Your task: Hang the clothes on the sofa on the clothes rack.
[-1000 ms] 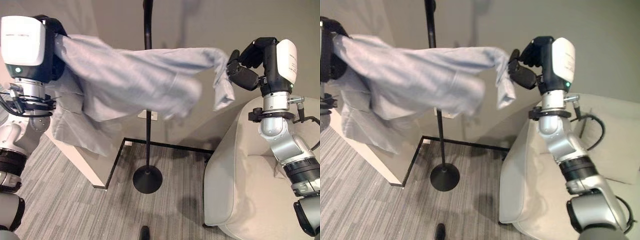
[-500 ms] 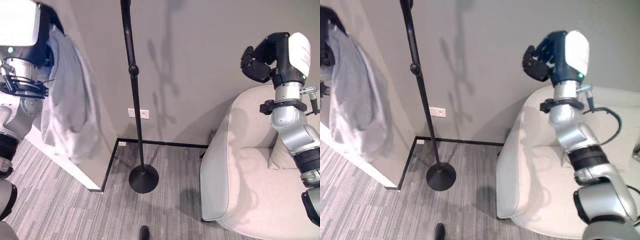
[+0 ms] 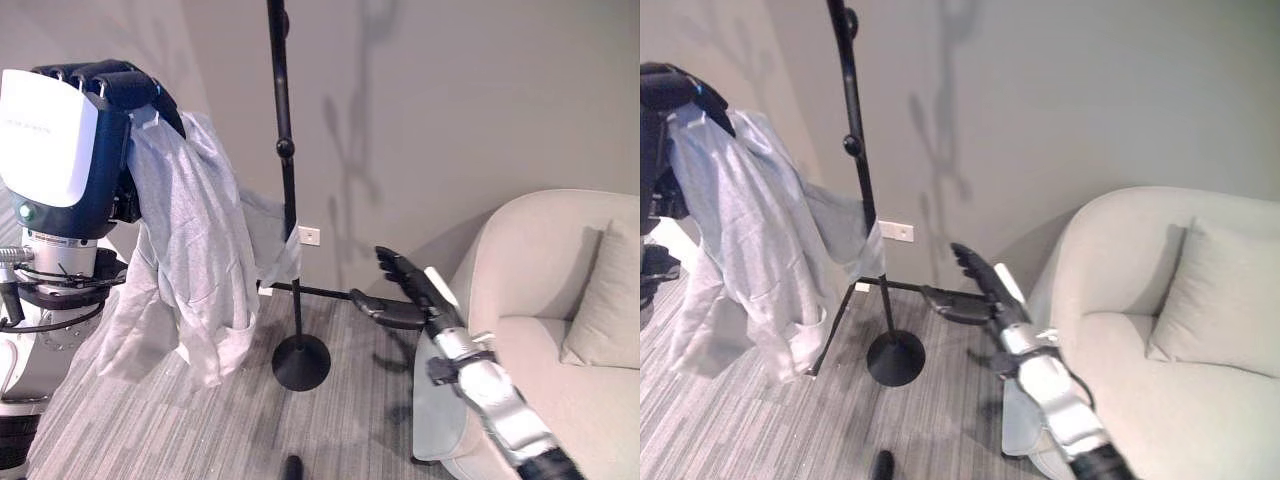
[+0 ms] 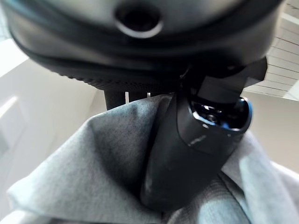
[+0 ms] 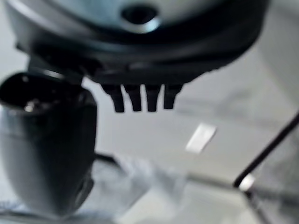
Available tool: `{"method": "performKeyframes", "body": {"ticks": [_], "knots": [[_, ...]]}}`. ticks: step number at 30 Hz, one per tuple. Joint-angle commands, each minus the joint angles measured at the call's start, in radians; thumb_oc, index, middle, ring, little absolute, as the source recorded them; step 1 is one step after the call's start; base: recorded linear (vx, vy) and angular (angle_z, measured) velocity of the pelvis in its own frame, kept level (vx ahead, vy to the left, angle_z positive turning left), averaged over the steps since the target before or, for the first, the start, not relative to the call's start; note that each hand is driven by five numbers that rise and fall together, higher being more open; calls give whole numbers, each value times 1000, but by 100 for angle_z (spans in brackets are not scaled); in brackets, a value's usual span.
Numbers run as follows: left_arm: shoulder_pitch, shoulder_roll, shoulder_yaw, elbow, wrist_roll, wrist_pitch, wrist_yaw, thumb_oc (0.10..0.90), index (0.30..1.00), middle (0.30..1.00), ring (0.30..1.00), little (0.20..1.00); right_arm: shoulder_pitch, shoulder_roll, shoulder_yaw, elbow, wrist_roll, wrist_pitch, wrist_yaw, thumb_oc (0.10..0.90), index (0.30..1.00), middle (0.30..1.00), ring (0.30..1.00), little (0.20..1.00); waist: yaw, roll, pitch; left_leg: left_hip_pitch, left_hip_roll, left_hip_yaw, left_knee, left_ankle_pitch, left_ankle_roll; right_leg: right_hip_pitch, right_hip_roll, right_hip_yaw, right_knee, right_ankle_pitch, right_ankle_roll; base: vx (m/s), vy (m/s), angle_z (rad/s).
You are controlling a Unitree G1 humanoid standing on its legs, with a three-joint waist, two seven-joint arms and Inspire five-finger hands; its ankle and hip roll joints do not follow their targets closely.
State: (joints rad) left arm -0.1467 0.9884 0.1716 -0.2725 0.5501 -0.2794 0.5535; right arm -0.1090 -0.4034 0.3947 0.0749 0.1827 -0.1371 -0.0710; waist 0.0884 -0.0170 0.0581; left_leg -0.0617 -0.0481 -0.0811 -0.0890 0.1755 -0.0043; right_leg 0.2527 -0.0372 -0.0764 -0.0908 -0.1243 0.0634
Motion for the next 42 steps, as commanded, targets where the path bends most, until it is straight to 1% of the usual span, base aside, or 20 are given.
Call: {"method": "performKeyframes", "body": {"ticks": [1, 3, 4, 6, 9, 10, 12, 13, 17, 18, 19, 23, 25, 27, 30, 31, 32, 33, 39, 42], "knots": [[-126, 15, 56, 28, -55, -24, 86, 400, 300, 300, 300, 300, -55, -112, -41, -102, 10, -166, 28, 800, 900, 900, 900, 900, -29, 18, -108, 61, 39, -8, 17, -149, -26, -125, -10, -32, 42, 26, 13, -47, 5, 49], [-104, -2, 70, 15, -58, -26, 87, 400, 300, 300, 300, 300, -57, -110, -17, -104, 12, -170, 43, 800, 900, 900, 900, 900, -26, 20, -107, 59, 37, -15, 16, -147, -26, -123, -11, -41, 40, 25, 12, -34, 1, 39], [-95, -16, 74, 8, -64, -29, 87, 400, 300, 300, 300, 300, -64, -101, 5, -104, 5, -171, 49, 800, 900, 900, 900, 900, -17, 21, -106, 58, 37, -19, 15, -145, -27, -123, -11, -47, 39, 25, 10, -17, -4, 15], [-83, -37, 81, -11, -75, -32, 84, 400, 300, 300, 300, 300, -74, -82, 31, -85, -1, -170, 50, 800, 900, 900, 900, 900, -13, 23, -104, 58, 36, -24, 15, -143, -27, -120, -11, -52, 38, 24, 9, 0, 0, 0], [-73, -70, 80, -37, -96, -39, 89, 400, 300, 300, 300, 300, -98, -47, 76, -37, -34, -173, 29, 800, 900, 900, 900, 900, -1, 25, -102, 56, 35, -32, 15, -140, -28, -115, -11, -61, 35, 23, 6, -8, -5, 3], [-77, -84, 70, -45, -107, -43, 94, 400, 300, 300, 300, 300, -118, -23, 104, -11, -60, -173, 13, 800, 900, 900, 900, 900, 7, 27, -101, 55, 33, -37, 15, -138, -28, -112, -11, -68, 33, 23, 5, -6, -9, 6], [-80, -91, 66, -51, -114, -44, 98, 400, 300, 300, 300, 300, -130, -9, 118, 7, -71, -177, 4, 800, 900, 900, 900, 900, 9, 29, -100, 54, 32, -41, 16, -137, -28, -111, -11, -72, 32, 23, 5, -6, -7, 9], [-89, -110, 52, -62, -132, -49, 102, 400, 300, 300, 300, 300, -151, 14, 146, 35, -90, -174, -6, 800, 900, 900, 900, 900, 17, 34, -99, 53, 30, -46, 15, -135, -29, -110, -12, -79, 30, 21, 4, -10, -5, 13], [-110, -138, 24, -77, -156, -53, 104, 400, 300, 300, 300, 300, -189, 49, 189, 86, -121, -165, -23, 800, 900, 900, 900, 900, 27, 41, -98, 49, 29, -58, 16, -131, -30, -106, -13, -93, 27, 20, 2, -9, -5, 14], [-130, -156, -1, -85, -170, -57, 107, 400, 300, 300, 300, 300, -219, 84, 220, 133, -128, -155, -31, 800, 900, 900, 900, 900, 35, 50, -99, 48, 26, -63, 16, -128, -30, -103, -15, -101, 24, 19, 1, 0, 6, 20], [-132, -156, -1, -85, -170, -57, 108, 400, 300, 300, 300, 300, -222, 86, 221, 137, -128, -157, -32, 800, 900, 900, 900, 900, 34, 50, -98, 48, 26, -64, 16, -128, -30, -103, -15, -102, 24, 19, 1, -5, 4, 17], [-185, -181, -52, -92, -178, -57, 119, 400, 300, 300, 300, 300, -271, 161, 285, 224, -128, -141, -31, 800, 900, 900, 900, 900, 48, 68, -100, 48, 20, -73, 16, -123, -31, -98, -18, -111, 21, 18, 1, 1, 14, 10], [-242, -210, -112, -90, -180, -52, 126, 400, 300, 300, 300, 300, -309, 223, 334, 295, -129, -134, -31, 800, 900, 900, 900, 900, 55, 84, -100, 49, 16, -80, 15, -121, -34, -89, -21, -123, 18, 15, 0, 21, 36, 22], [-260, -224, -138, -92, -179, -52, 125, 400, 300, 300, 300, 300, -324, 247, 354, 313, -128, -130, -33, 800, 900, 900, 900, 900, 57, 88, -102, 54, 15, -84, 12, -128, -35, -84, -22, -125, 14, 7, -2, 31, 10, 14], [-278, -235, -159, -93, -180, -51, 124, 400, 300, 300, 300, 300, -341, 269, 364, 332, -123, -127, -36, 800, 900, 900, 900, 900, 57, 91, -100, 48, 13, -86, 14, -119, -35, -88, -22, -131, 15, 15, -1, 2, 3, 1], [-282, -241, -165, -92, -180, -49, 126, 400, 300, 300, 300, 300, -350, 284, 372, 343, -114, -123, -36, 689, 733, 733, 733, 733, 59, 92, -100, 48, 12, -86, 14, -119, -34, -88, -22, -132, 15, 14, -2, 0, 0, 0], [-285, -244, -166, -90, -180, -47, 128, 400, 300, 300, 300, 300, -352, 289, 372, 346, -109, -123, -36, 400, 300, 300, 300, 300, 59, 91, -100, 49, 12, -85, 14, -120, -34, -88, -22, -132, 15, 14, -2, 41, 2, 4], [-284, -243, -166, -87, -178, -45, 129, 400, 300, 300, 300, 300, -351, 294, 372, 348, -104, -123, -36, 400, 300, 300, 300, 300, 60, 88, -102, 54, 12, -85, 11, -128, -35, -83, -22, -131, 13, 7, -2, 39, -3, 3], [-257, -243, -152, -79, -174, -35, 125, 400, 300, 300, 300, 300, -322, 277, 358, 340, -76, -118, -37, 400, 300, 300, 300, 300, 56, 75, -100, 60, 12, -82, 10, -133, -34, -79, -23, -128, 12, 6, -2, 8, -2, 0], [-229, -231, -124, -76, -170, -32, 121, 400, 300, 300, 300, 300, -272, 229, 312, 319, -54, -118, -38, 400, 300, 300, 300, 300, 49, 61, -100, 62, 14, -76, 10, -136, -33, -78, -22, -126, 12, 6, -1, 0, 0, 0]]}}
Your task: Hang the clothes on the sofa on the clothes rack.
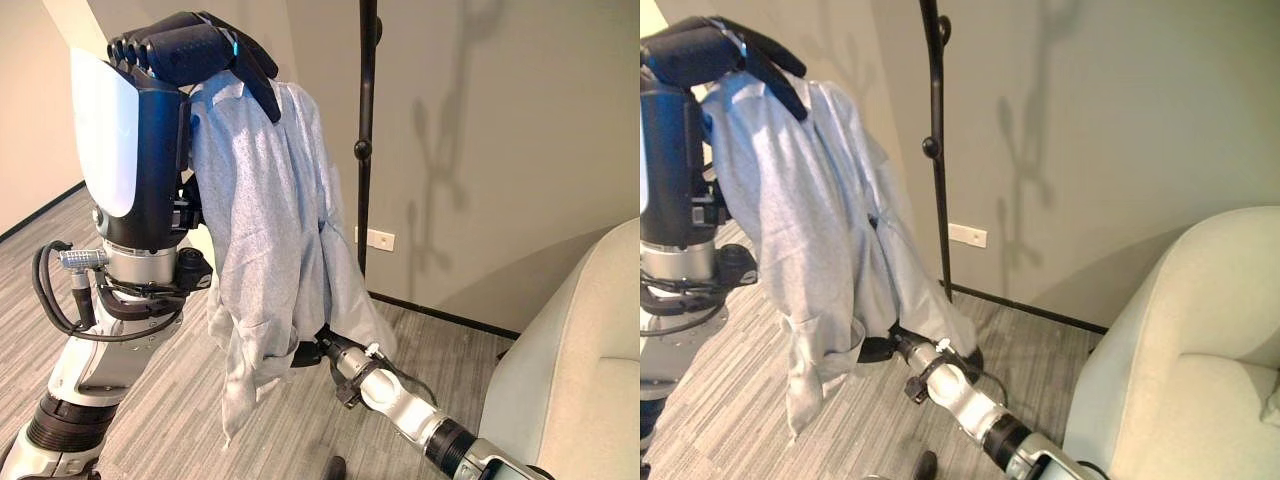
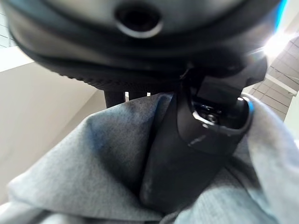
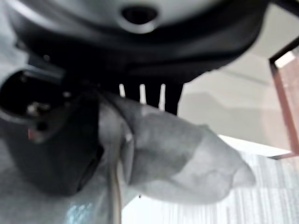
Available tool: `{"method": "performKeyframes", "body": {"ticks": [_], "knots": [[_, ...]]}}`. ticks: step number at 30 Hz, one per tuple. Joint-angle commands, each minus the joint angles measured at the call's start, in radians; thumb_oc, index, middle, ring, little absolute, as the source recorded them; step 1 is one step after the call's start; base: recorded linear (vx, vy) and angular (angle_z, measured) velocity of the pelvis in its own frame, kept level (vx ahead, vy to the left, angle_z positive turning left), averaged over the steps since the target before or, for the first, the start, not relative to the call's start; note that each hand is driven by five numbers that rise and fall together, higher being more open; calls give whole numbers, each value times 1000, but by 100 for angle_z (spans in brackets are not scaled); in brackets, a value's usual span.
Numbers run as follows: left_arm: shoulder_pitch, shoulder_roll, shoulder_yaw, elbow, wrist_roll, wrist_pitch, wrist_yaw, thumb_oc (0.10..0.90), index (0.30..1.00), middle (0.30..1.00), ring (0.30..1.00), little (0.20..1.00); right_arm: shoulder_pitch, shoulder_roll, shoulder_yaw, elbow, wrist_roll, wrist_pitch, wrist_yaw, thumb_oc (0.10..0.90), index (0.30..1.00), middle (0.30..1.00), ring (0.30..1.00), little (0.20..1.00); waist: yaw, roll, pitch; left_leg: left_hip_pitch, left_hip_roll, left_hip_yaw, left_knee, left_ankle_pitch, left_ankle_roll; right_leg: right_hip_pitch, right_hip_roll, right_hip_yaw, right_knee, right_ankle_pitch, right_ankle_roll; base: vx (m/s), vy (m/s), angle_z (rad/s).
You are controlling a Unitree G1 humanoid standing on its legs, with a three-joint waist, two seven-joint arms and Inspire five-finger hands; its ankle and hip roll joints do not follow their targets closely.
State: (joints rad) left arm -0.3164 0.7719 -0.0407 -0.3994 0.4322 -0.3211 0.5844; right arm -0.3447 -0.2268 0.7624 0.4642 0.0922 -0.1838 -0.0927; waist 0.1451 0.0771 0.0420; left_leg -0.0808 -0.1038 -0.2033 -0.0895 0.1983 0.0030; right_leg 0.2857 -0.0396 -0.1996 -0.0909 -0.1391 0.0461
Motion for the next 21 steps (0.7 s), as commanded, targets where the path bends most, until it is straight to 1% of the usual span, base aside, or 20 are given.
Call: {"method": "performKeyframes", "body": {"ticks": [1, 2, 3, 6, 7, 8, 9, 11, 14, 15, 16, 17, 18, 20, 21], "knots": [[-53, -9, 96, 52, -47, 11, 90, 400, 300, 300, 300, 300, -24, 35, -67, -83, 35, -72, -19, 400, 300, 300, 300, 300, -11, -36, -83, 81, 70, 47, 10, -160, -40, -112, -20, -2, 13, 21, 16, 0, 0, 0], [-42, -1, 108, 54, -43, 12, 89, 400, 300, 300, 300, 300, -8, 10, -87, -104, 30, -73, -23, 400, 300, 300, 300, 300, -15, -40, -84, 81, 72, 49, 10, -161, -40, -113, -20, -1, 13, 21, 17, 0, 0, 0], [-17, 11, 136, 56, -38, 15, 87, 400, 300, 300, 300, 300, 37, -38, -130, -145, 27, -75, -30, 400, 300, 300, 300, 300, -22, -46, -83, 82, 74, 53, 10, -164, -40, -114, -19, 3, 14, 21, 17, 9, -5, -4], [21, 29, 183, 59, -34, 18, 86, 400, 300, 300, 300, 300, 110, -103, -219, -193, 24, -80, -50, 400, 300, 300, 300, 300, -38, -51, -82, 80, 77, 59, 11, -158, -38, -121, -19, 7, 17, 28, 18, -18, 5, -8], [45, 40, 212, 57, -32, 21, 84, 400, 300, 300, 300, 300, 157, -139, -283, -228, 18, -82, -70, 400, 300, 300, 300, 300, -44, -55, -84, 82, 80, 62, 11, -160, -38, -121, -18, 10, 18, 28, 18, 50, -18, -11], [45, 39, 212, 57, -32, 21, 83, 400, 300, 300, 300, 300, 158, -139, -282, -229, 18, -81, -70, 400, 300, 300, 300, 300, -44, -56, -87, 87, 81, 62, 9, -169, -39, -117, -18, 12, 16, 21, 18, 23, -15, -9], [62, 52, 240, 61, -26, 24, 85, 400, 300, 300, 300, 300, 198, -174, -354, -255, -1, -87, -101, 400, 300, 300, 300, 300, -55, -59, -86, 83, 82, 65, 10, -162, -38, -123, -17, 15, 18, 29, 19, 15, -9, -9], [74, 62, 263, 63, -16, 30, 88, 400, 300, 300, 300, 300, 243, -209, -445, -295, -25, -92, -146, 400, 300, 300, 300, 300, -68, -62, -87, 86, 85, 69, 9, -165, -37, -124, -17, 21, 18, 29, 20, 3, -6, -16], [93, 70, 281, 65, 0, 27, 87, 400, 300, 300, 300, 300, 294, -238, -536, -337, -62, -93, -192, 400, 300, 300, 300, 300, -76, -66, -92, 93, 87, 72, 7, -177, -37, -121, -15, 28, 17, 21, 20, 26, -15, -13], [101, 71, 289, 64, 3, 25, 87, 400, 300, 300, 300, 300, 308, -244, -571, -351, -71, -96, -210, 400, 300, 300, 300, 300, -81, -66, -90, 90, 88, 75, 9, -169, -36, -126, -15, 28, 20, 28, 20, 8, -6, -8], [101, 70, 288, 63, 3, 25, 86, 400, 300, 300, 300, 300, 312, -244, -572, -355, -72, -94, -210, 400, 300, 300, 300, 300, -79, -66, -91, 90, 88, 76, 9, -170, -36, -126, -15, 29, 21, 28, 20, -21, 3, -7], [110, 69, 297, 63, 7, 25, 86, 400, 300, 300, 300, 300, 324, -250, -605, -368, -81, -96, -225, 400, 300, 300, 300, 300, -84, -67, -92, 91, 89, 78, 9, -171, -36, -126, -14, 30, 20, 28, 21, 18, -11, -5], [124, 66, 311, 63, 10, 23, 84, 400, 300, 300, 300, 300, 341, -257, -660, -397, -100, -99, -254, 400, 300, 300, 300, 300, -92, -68, -94, 91, 90, 79, 8, -172, -35, -129, -14, 34, 20, 29, 21, 0, 0, 0], [136, 61, 327, 67, 14, 25, 85, 400, 300, 300, 300, 300, 358, -269, -717, -436, -135, -100, -287, 400, 300, 300, 300, 300, -98, -69, -94, 93, 91, 82, 8, -175, -34, -129, -12, 39, 21, 27, 20, 5, -4, -2], [137, 60, 327, 66, 14, 25, 85, 400, 300, 300, 300, 300, 362, -269, -718, -440, -136, -98, -287, 400, 300, 300, 300, 300, -97, -69, -94, 93, 91, 82, 8, -175, -34, -129, -12, 40, 21, 27, 20, 13, -8, -6]]}}
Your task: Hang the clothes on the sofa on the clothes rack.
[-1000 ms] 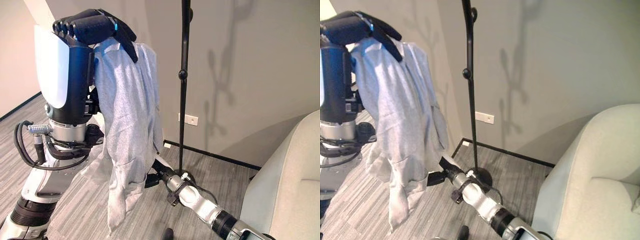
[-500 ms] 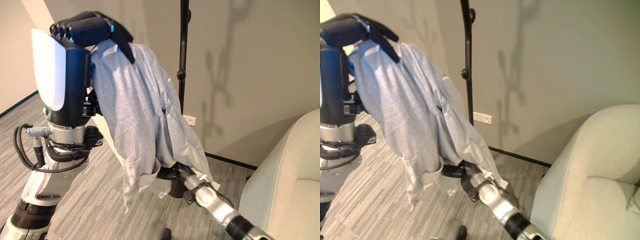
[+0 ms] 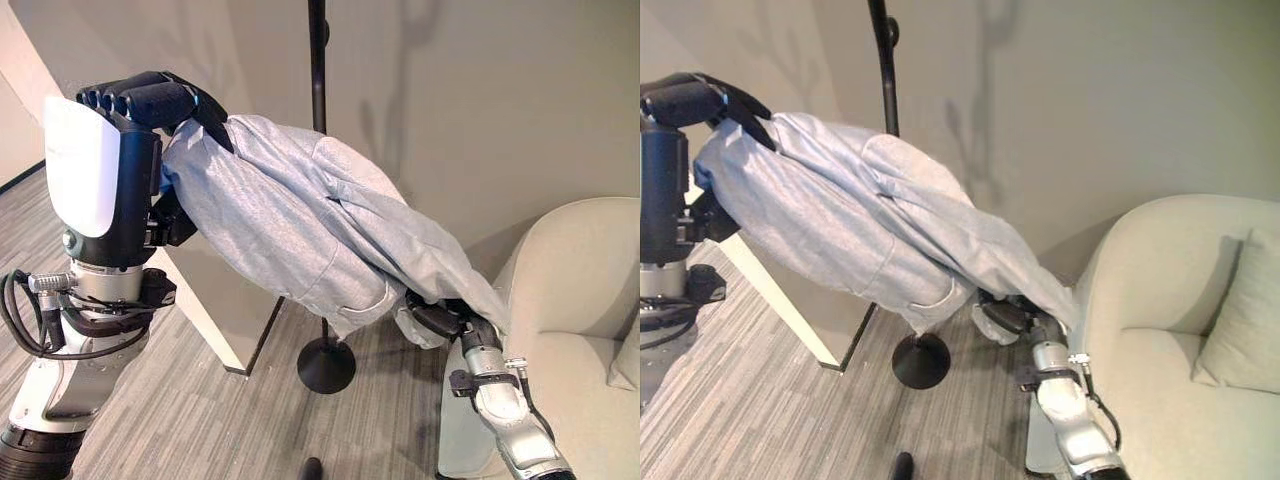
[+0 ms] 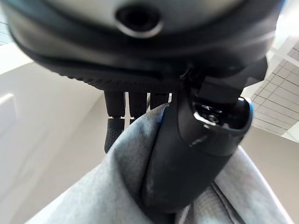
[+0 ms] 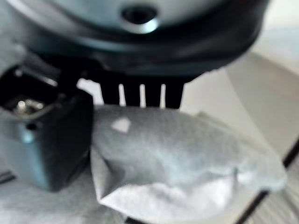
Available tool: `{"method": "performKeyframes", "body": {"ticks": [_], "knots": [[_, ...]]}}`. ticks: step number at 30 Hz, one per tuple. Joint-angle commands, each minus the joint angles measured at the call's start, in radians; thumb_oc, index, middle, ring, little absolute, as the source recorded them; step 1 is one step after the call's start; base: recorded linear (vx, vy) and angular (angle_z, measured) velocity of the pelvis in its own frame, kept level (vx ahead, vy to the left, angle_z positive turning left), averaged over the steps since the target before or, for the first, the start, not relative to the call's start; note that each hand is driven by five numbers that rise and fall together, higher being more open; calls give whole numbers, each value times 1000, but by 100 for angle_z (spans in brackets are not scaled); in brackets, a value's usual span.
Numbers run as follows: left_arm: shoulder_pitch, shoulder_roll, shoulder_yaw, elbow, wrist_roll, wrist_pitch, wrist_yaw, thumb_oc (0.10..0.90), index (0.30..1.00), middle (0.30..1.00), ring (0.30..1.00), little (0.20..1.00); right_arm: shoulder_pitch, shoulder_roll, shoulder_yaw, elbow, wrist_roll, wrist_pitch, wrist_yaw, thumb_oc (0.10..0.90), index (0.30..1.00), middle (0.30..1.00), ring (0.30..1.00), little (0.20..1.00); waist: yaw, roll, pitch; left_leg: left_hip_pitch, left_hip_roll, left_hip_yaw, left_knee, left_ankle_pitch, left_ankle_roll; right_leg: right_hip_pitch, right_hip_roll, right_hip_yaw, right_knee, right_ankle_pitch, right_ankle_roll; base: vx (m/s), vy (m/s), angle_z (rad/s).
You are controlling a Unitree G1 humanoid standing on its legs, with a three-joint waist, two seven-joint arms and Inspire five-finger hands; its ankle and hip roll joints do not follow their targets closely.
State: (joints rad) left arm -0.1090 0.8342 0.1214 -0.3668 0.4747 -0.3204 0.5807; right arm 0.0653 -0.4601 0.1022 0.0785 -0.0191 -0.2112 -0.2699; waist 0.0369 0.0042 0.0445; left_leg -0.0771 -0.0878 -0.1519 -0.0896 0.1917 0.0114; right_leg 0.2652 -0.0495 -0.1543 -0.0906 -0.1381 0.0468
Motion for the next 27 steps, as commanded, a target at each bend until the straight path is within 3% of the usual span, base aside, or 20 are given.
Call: {"method": "performKeyframes", "body": {"ticks": [1, 9, 16, 19, 24, 27], "knots": [[-60, -9, 179, 35, -26, 23, 90, 400, 300, 300, 300, 300, -41, -42, -102, -80, -62, -71, -140, 400, 300, 300, 300, 300, 7, 3, -98, 90, 76, 33, 8, -170, -41, -110, -1, -3, 22, 25, 20, 6, -4, -7], [-58, -25, 210, 55, -4, 27, 108, 400, 300, 300, 300, 300, -80, -86, -223, -257, -247, -58, -252, 400, 300, 300, 300, 300, -6, 1, -111, 99, 79, 38, 5, -185, -39, -109, 5, 14, 24, 15, 17, 24, -8, -6], [-146, 51, 162, 214, 24, 56, 128, 400, 300, 300, 300, 300, -226, -170, -246, -277, -297, -44, -294, 400, 300, 300, 300, 300, -8, -2, -126, 104, 80, 41, 4, -191, -40, -108, 6, 20, 22, 14, 19, 0, 0, 0], [-223, 100, 105, 308, 22, 63, 137, 400, 300, 300, 300, 300, -309, -224, -218, -219, -280, -43, -299, 400, 300, 300, 300, 300, -7, -4, -123, 103, 80, 44, 5, -183, -40, -111, 6, 17, 25, 20, 22, 0, 0, 0], [-420, 185, -78, 527, -30, 97, 127, 400, 300, 300, 300, 300, -500, -307, -95, -46, -138, -42, -275, 400, 300, 300, 300, 300, -8, -10, -132, 111, 81, 47, 3, -195, -43, -106, 6, 23, 26, 15, 25, 7, 8, -3], [-594, 214, -260, 696, -84, 105, 93, 400, 300, 300, 300, 300, -686, -380, 47, 133, -49, -28, -245, 400, 300, 300, 300, 300, -6, -20, -136, 112, 82, 52, 3, -195, -44, -108, 7, 26, 29, 19, 27, 4, 6, -5]]}}
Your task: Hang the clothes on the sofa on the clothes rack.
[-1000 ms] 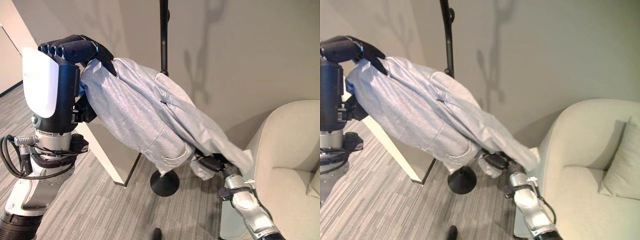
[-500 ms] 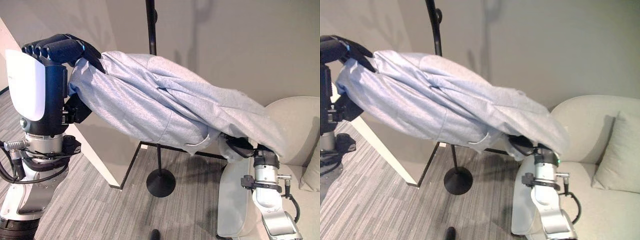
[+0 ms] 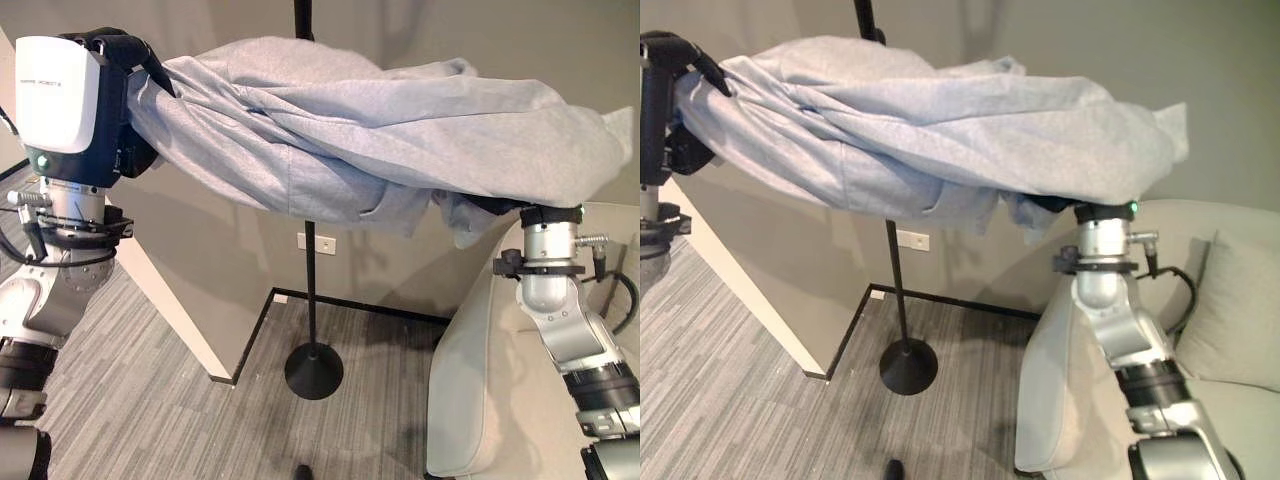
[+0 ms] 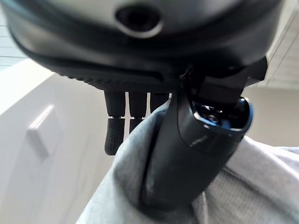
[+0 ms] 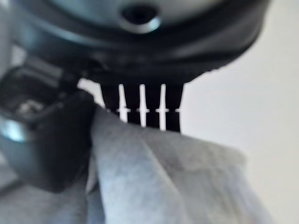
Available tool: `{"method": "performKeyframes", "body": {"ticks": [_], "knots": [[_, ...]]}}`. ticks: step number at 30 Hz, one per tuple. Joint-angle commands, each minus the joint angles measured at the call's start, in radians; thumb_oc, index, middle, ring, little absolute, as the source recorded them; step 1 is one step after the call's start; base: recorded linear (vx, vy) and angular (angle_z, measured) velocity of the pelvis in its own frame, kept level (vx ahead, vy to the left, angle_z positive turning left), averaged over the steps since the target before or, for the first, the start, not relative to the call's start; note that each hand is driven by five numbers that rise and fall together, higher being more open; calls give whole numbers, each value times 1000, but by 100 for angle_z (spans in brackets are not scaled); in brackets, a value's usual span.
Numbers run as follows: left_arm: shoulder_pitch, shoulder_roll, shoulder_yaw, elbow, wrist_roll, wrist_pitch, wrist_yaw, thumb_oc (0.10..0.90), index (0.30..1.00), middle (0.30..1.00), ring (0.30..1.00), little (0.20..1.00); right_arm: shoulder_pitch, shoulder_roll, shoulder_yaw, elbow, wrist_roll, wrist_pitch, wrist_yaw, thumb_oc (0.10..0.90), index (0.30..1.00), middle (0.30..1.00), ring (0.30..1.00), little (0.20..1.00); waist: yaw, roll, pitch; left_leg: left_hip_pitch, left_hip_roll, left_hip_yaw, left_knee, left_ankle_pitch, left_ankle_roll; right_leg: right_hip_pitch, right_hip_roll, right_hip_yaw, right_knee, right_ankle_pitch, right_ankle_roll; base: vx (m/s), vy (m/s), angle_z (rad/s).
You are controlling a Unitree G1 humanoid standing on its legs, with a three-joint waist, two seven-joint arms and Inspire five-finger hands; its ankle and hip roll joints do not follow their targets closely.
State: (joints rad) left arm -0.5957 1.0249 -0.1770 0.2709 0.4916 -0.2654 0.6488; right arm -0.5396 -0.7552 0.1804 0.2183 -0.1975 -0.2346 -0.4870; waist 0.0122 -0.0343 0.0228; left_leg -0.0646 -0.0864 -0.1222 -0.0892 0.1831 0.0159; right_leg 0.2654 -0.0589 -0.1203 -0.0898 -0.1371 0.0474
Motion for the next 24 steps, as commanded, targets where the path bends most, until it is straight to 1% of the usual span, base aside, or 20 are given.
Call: {"method": "performKeyframes", "body": {"ticks": [1, 3, 4, 8, 9, 10, 11, 12, 14, 16, 17, 19, 21, 24], "knots": [[-130, 22, 9, 79, -113, 55, 16, 400, 300, 300, 300, 300, -115, -96, -3, 29, 151, 2, -23, 400, 300, 300, 300, 300, 19, 16, -116, 100, 81, 23, 3, -187, -49, -108, 16, -6, 29, 19, 27, 7, 10, -7], [-198, 24, -59, 146, -145, 58, -2, 400, 300, 300, 300, 300, -207, -108, 73, 116, 199, 8, 3, 400, 300, 300, 300, 300, 19, 13, -114, 101, 81, 26, 3, -188, -49, -111, 16, -3, 32, 19, 28, 19, 22, -10], [-266, 29, -133, 210, -166, 65, -26, 400, 300, 300, 300, 300, -310, -123, 150, 208, 241, 18, 28, 400, 300, 300, 300, 300, 18, 11, -114, 101, 83, 31, 5, -190, -47, -113, 16, 2, 35, 20, 28, 35, 30, -6], [-379, 45, -238, 330, -191, 75, -43, 400, 300, 300, 300, 300, -457, -145, 260, 338, 277, 29, 55, 400, 300, 300, 300, 300, 18, 7, -114, 102, 83, 40, 7, -194, -46, -116, 15, 8, 38, 21, 32, 28, 20, -1], [-431, 55, -285, 394, -202, 83, -46, 400, 300, 300, 300, 300, -516, -142, 303, 394, 300, 30, 62, 400, 300, 300, 300, 300, 17, 7, -117, 103, 83, 44, 8, -196, -46, -118, 15, 13, 38, 22, 33, 0, 0, 0], [-444, 55, -295, 402, -205, 80, -45, 400, 300, 300, 300, 300, -523, -142, 305, 400, 303, 28, 62, 400, 300, 300, 300, 300, 18, 6, -115, 103, 83, 45, 8, -196, -46, -118, 15, 14, 39, 22, 33, 35, 21, -2], [-477, 61, -325, 445, -212, 84, -48, 400, 300, 300, 300, 300, -555, -143, 326, 434, 317, 28, 66, 400, 300, 300, 300, 300, 17, 6, -116, 103, 84, 47, 9, -197, -46, -119, 15, 15, 39, 22, 34, 45, 19, -4], [-522, 73, -369, 515, -224, 91, -54, 400, 300, 300, 300, 300, -609, -144, 371, 495, 328, 33, 74, 400, 300, 300, 300, 300, 18, 4, -121, 103, 86, 51, 9, -197, -47, -118, 15, 17, 38, 23, 36, 45, 19, -4], [-556, 81, -402, 554, -226, 93, -58, 400, 300, 300, 300, 300, -639, -144, 394, 527, 334, 33, 78, 400, 300, 300, 300, 300, 19, 4, -121, 104, 86, 53, 9, -197, -48, -120, 15, 18, 38, 24, 37, 32, 13, -9], [-610, 81, -456, 644, -236, 97, -70, 400, 300, 300, 300, 300, -691, -137, 428, 583, 348, 31, 84, 400, 300, 300, 300, 300, 20, 0, -119, 102, 88, 55, 9, -198, -48, -125, 16, 22, 40, 26, 39, 25, 8, -13], [-619, 80, -471, 674, -238, 101, -76, 400, 300, 300, 300, 300, -705, -133, 442, 597, 351, 33, 88, 400, 300, 300, 300, 300, 19, -2, -119, 101, 88, 56, 8, -198, -48, -127, 16, 22, 40, 27, 40, 30, 6, -6], [-602, 82, -466, 728, -246, 108, -92, 400, 300, 300, 300, 300, -710, -121, 453, 597, 351, 35, 98, 400, 300, 300, 300, 300, 20, -7, -118, 100, 89, 60, 8, -198, -49, -129, 17, 26, 41, 28, 41, 34, 10, -6], [-528, 73, -439, 772, -236, 104, -116, 400, 300, 300, 300, 300, -681, -100, 458, 588, 350, 34, 117, 400, 300, 300, 300, 300, 23, -12, -115, 100, 91, 63, 7, -199, -48, -131, 17, 27, 39, 30, 41, 29, 14, -11], [-433, 62, -383, 771, -226, 108, -124, 400, 300, 300, 300, 300, -630, -88, 444, 559, 342, 34, 130, 400, 300, 300, 300, 300, 26, -18, -110, 99, 91, 62, 7, -200, -48, -131, 18, 27, 37, 30, 40, 11, 0, -11]]}}
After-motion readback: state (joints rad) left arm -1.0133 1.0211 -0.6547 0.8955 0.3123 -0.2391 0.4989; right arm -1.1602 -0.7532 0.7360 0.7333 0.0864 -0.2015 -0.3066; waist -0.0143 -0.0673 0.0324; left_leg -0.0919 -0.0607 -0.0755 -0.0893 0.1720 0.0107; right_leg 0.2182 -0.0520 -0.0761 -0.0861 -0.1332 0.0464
